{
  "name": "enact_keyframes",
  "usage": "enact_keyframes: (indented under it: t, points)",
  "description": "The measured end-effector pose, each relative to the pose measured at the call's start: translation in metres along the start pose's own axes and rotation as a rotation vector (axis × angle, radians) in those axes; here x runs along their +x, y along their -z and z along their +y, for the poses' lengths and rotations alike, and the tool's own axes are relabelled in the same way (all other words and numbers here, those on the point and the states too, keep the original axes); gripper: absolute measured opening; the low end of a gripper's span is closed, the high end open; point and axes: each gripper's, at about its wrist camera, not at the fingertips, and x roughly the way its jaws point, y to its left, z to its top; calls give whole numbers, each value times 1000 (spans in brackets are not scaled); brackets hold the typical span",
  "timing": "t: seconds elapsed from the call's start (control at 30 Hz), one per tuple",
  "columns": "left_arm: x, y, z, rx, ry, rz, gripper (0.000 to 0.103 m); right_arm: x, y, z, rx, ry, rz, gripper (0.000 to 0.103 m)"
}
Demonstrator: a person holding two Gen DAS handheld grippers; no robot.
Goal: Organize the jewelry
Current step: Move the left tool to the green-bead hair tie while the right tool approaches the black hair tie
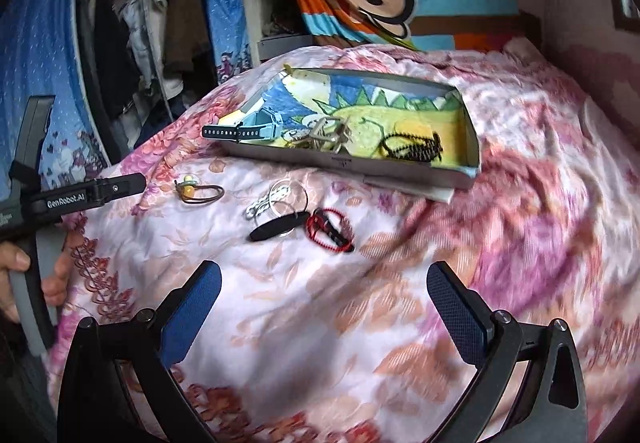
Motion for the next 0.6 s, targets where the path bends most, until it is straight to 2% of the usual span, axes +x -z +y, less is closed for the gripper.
enact_keyframes:
  t: [0.1, 0.2, 0.3, 0.37, 0.43, 0.47, 0.6]
  points:
    - [8, -2, 2, -13, 27, 38, 103, 10, -6, -3, -69, -33, -14, 101]
    - [20, -1, 4, -31, 64, 93, 103, 20, -10, -10, -40, -72, 8, 101]
    - [28, -2, -2, -11, 85, 108, 103, 29, -12, -13, -32, -110, 23, 99]
    - [34, -4, -9, 27, 88, 110, 103, 35, -11, -12, -47, -118, 35, 88]
    - [40, -7, -15, 60, 89, 116, 103, 43, -11, -10, -64, -124, 59, 72]
    - [43, -8, -17, 71, 92, 120, 102, 48, -11, -9, -69, -128, 73, 69]
    - [58, -12, -21, 83, 113, 149, 88, 67, -10, -8, -80, -150, 127, 45]
